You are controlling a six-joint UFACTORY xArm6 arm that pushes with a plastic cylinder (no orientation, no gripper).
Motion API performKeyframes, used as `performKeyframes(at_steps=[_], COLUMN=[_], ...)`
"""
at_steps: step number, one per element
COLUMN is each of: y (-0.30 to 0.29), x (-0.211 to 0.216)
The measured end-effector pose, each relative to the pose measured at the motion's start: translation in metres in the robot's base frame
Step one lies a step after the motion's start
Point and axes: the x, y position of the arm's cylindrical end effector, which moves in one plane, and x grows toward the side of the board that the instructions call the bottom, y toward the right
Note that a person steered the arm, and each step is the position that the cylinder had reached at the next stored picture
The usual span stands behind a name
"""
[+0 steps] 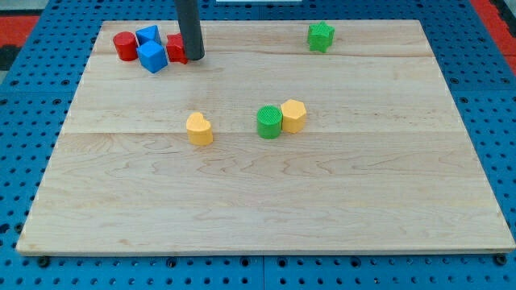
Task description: Place the green star to the center right
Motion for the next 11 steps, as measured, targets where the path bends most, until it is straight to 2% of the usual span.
performKeyframes(at_steps=[4, 5, 7, 8, 9, 10, 11], y=[0.013, 0.041, 0.182, 0.197, 0.241, 0.219, 0.222], x=[0.004, 0.011, -0.057, -0.079, -0.034, 0.042, 0.115])
